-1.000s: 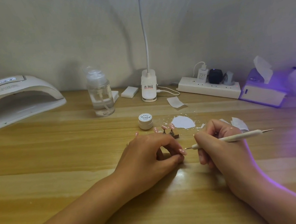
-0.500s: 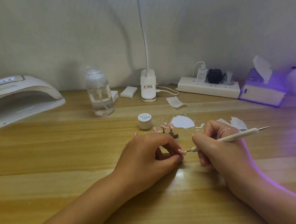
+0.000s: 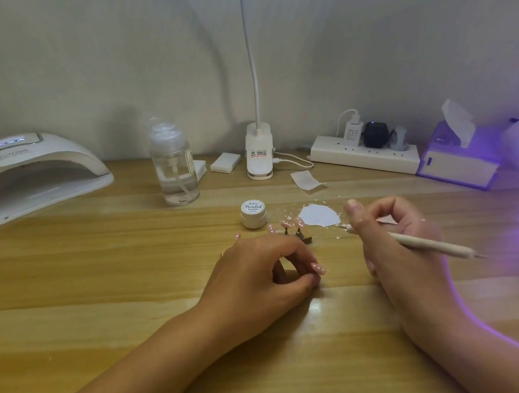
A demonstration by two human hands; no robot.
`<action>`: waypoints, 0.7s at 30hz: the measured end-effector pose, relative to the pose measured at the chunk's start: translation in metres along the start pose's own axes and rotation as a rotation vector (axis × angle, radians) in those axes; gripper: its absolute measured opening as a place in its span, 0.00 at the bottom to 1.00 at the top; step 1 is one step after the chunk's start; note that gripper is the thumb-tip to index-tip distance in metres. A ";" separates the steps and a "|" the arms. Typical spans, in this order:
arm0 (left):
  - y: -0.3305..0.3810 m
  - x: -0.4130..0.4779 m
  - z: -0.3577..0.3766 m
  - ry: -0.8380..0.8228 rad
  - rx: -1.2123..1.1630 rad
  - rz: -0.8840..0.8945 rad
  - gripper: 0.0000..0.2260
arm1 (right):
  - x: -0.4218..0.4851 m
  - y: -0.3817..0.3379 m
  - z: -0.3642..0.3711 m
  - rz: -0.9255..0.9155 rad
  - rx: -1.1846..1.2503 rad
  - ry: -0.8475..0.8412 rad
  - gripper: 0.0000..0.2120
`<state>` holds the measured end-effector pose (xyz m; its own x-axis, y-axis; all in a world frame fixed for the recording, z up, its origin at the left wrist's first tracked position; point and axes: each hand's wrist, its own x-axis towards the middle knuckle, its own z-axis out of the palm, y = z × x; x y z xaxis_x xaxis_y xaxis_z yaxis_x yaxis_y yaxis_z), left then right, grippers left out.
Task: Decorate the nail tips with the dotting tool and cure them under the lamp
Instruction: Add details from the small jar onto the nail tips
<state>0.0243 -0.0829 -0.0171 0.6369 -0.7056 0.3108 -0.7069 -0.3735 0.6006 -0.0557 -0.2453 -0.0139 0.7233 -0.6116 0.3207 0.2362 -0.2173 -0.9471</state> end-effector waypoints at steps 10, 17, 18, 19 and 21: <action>0.000 0.000 0.003 0.083 -0.095 0.089 0.04 | 0.019 0.014 -0.007 0.118 -0.238 -0.060 0.03; 0.003 -0.002 0.002 0.153 -0.043 0.163 0.03 | 0.024 0.015 -0.008 0.118 -0.281 -0.093 0.05; 0.003 -0.002 0.003 0.155 -0.039 0.162 0.04 | 0.025 0.015 -0.009 0.118 -0.287 -0.105 0.05; 0.002 -0.002 0.003 0.156 -0.034 0.163 0.04 | 0.025 0.016 -0.009 0.119 -0.299 -0.119 0.05; 0.001 -0.002 0.004 0.160 -0.017 0.174 0.05 | 0.026 0.018 -0.009 0.115 -0.311 -0.124 0.05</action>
<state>0.0213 -0.0844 -0.0199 0.5478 -0.6534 0.5226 -0.8058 -0.2440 0.5396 -0.0384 -0.2716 -0.0222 0.8116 -0.5526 0.1899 -0.0467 -0.3853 -0.9216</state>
